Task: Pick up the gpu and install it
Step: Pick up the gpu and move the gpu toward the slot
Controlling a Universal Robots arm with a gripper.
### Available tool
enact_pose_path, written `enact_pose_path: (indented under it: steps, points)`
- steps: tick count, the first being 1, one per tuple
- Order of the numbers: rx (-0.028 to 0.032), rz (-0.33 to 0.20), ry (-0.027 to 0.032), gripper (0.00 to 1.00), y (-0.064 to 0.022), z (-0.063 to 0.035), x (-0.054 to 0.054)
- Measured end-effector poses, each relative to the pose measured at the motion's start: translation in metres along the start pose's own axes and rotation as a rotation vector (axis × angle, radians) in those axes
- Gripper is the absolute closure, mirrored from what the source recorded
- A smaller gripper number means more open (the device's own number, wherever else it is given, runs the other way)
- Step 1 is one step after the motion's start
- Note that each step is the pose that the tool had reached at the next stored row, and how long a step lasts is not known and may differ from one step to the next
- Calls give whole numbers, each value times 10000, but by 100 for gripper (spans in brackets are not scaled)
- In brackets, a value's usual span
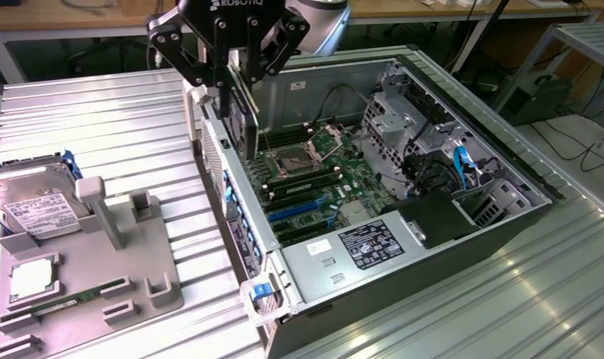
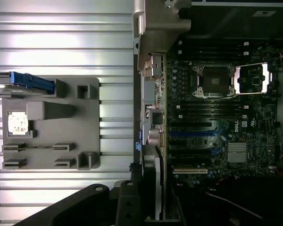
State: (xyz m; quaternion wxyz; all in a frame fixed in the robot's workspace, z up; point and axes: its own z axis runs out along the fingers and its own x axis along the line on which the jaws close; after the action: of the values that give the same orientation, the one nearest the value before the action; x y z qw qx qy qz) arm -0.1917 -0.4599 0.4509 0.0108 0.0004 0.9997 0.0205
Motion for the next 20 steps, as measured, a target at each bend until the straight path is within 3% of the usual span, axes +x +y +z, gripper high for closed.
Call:
enact_pose_path:
  steps: [20]
  points:
    - [-5, -229, 9, 72, 1, 8, -382]
